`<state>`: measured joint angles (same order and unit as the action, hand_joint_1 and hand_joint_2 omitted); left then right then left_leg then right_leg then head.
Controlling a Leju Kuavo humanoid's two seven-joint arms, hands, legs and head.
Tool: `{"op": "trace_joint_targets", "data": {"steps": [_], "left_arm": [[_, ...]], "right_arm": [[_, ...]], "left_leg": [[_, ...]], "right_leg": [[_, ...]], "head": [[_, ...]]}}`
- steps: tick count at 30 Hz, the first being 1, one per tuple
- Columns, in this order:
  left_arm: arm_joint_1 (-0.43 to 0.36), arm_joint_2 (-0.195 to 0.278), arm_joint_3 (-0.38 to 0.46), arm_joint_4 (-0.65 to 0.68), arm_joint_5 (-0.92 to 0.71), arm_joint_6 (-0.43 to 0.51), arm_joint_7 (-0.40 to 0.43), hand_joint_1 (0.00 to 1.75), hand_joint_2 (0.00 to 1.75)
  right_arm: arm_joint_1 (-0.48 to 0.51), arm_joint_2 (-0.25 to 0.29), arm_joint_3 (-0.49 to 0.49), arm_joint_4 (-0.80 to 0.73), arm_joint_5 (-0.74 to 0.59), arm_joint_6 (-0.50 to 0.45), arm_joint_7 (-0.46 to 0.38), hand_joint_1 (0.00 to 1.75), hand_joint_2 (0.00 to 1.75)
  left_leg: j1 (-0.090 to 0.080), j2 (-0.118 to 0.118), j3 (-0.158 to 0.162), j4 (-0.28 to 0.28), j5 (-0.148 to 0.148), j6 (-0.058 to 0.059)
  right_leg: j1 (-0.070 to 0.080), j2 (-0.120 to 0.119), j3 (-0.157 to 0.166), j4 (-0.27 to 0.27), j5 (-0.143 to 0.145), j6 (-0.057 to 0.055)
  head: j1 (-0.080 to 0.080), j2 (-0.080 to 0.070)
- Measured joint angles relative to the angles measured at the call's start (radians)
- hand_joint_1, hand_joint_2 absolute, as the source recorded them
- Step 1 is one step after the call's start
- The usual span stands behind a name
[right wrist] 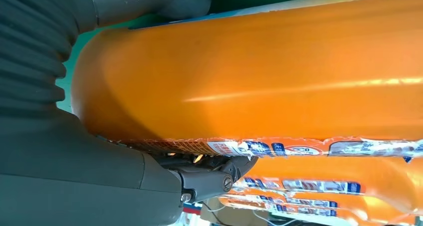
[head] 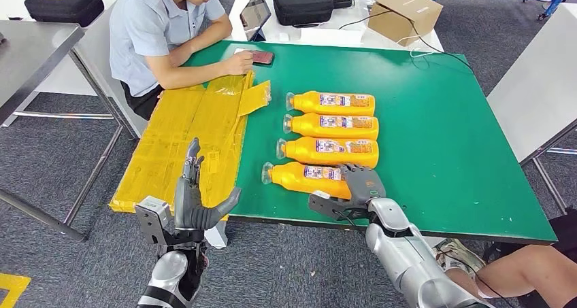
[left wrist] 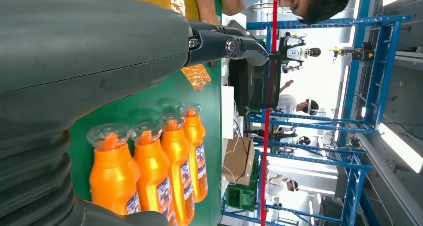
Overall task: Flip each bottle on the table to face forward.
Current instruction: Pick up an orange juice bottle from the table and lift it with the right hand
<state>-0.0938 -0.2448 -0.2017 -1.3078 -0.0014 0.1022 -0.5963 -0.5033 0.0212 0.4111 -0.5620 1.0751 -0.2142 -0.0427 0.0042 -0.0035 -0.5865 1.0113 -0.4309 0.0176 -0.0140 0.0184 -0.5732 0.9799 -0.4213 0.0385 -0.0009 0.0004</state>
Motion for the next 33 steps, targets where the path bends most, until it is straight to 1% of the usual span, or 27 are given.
{"op": "trace_joint_targets", "data": {"steps": [2, 6, 8, 12, 15, 17, 19, 22, 25, 28, 33], "left_arm": [[0.000, 0.000, 0.002, 0.000, -0.003, 0.000, 0.000, 0.00, 1.75], [0.000, 0.000, 0.005, 0.002, 0.000, 0.004, -0.007, 0.00, 1.75], [0.000, 0.000, 0.007, 0.005, 0.007, 0.009, -0.010, 0.00, 1.75], [0.000, -0.001, 0.011, 0.008, 0.018, 0.022, -0.011, 0.00, 1.75], [0.005, -0.008, 0.021, 0.006, 0.089, 0.040, 0.002, 0.00, 1.75], [0.014, -0.018, 0.034, 0.002, 0.183, 0.032, 0.042, 0.00, 1.75], [0.021, -0.027, 0.046, -0.002, 0.281, 0.013, 0.099, 0.00, 1.75], [0.024, -0.031, 0.056, -0.002, 0.357, -0.011, 0.154, 0.00, 1.75], [0.023, -0.030, 0.055, 0.001, 0.355, -0.058, 0.156, 0.00, 1.75], [0.025, -0.024, 0.030, 0.007, 0.294, -0.127, 0.131, 0.00, 1.75], [0.030, -0.021, -0.003, 0.012, 0.257, -0.143, 0.116, 0.00, 1.75]], "right_arm": [[0.003, -0.001, -0.001, 0.000, -0.038, -0.007, -0.054, 1.75, 1.75], [0.043, 0.002, -0.026, -0.024, -0.201, -0.051, -0.233, 1.75, 1.75], [0.075, 0.009, -0.043, -0.053, -0.256, -0.066, -0.284, 1.75, 1.75], [0.115, 0.018, -0.064, -0.098, -0.299, -0.095, -0.318, 1.75, 1.75], [0.179, 0.035, -0.094, -0.172, -0.393, -0.165, -0.389, 1.75, 1.75], [0.239, 0.051, -0.115, -0.250, -0.446, -0.223, -0.418, 1.75, 1.75], [0.284, 0.065, -0.134, -0.324, -0.470, -0.291, -0.425, 1.75, 1.75], [0.317, 0.076, -0.161, -0.408, -0.490, -0.352, -0.429, 1.75, 1.75], [0.337, 0.087, -0.189, -0.467, -0.530, -0.386, -0.466, 1.75, 1.75], [0.342, 0.105, -0.206, -0.505, -0.563, -0.396, -0.501, 1.75, 1.75], [0.346, 0.125, -0.210, -0.534, -0.572, -0.388, -0.506, 1.75, 1.75]], "left_leg": [[0.000, 0.000, 0.000, 0.000, 0.000, 0.000], [0.000, 0.001, -0.001, 0.000, 0.000, 0.000], [0.000, 0.001, -0.001, 0.000, 0.000, 0.001], [0.000, 0.000, -0.003, 0.000, 0.000, 0.000], [0.001, -0.002, -0.008, 0.000, 0.000, 0.000], [0.001, -0.003, -0.012, 0.000, 0.001, 0.000], [0.001, -0.003, -0.017, 0.000, 0.002, 0.001], [0.000, -0.003, -0.020, 0.000, 0.002, 0.001], [0.000, -0.003, -0.022, 0.000, 0.002, 0.001], [0.000, -0.003, -0.023, 0.001, 0.002, 0.001], [0.000, -0.003, -0.025, 0.001, 0.002, 0.001]], "right_leg": [[0.000, 0.000, 0.001, 0.000, 0.001, 0.001], [0.000, 0.000, 0.008, 0.000, 0.003, 0.002], [0.000, 0.001, 0.010, 0.000, 0.003, 0.002], [0.001, 0.000, 0.009, 0.000, 0.002, 0.001], [0.001, -0.001, 0.006, 0.001, 0.002, 0.001], [0.001, -0.002, 0.002, 0.001, 0.002, 0.001], [0.001, -0.002, -0.003, 0.002, 0.002, 0.001], [0.000, -0.002, -0.006, 0.002, 0.002, 0.001], [0.000, -0.003, -0.007, 0.002, 0.002, 0.002], [0.000, -0.003, -0.009, 0.002, 0.002, 0.002], [0.000, -0.003, -0.010, 0.002, 0.002, 0.002]], "head": [[0.000, 0.000], [0.000, 0.000], [0.000, 0.000], [0.000, 0.000], [0.000, 0.000], [0.000, 0.000], [0.000, 0.000], [0.000, 0.000], [0.000, 0.000], [0.000, 0.000], [0.000, 0.000]]}}
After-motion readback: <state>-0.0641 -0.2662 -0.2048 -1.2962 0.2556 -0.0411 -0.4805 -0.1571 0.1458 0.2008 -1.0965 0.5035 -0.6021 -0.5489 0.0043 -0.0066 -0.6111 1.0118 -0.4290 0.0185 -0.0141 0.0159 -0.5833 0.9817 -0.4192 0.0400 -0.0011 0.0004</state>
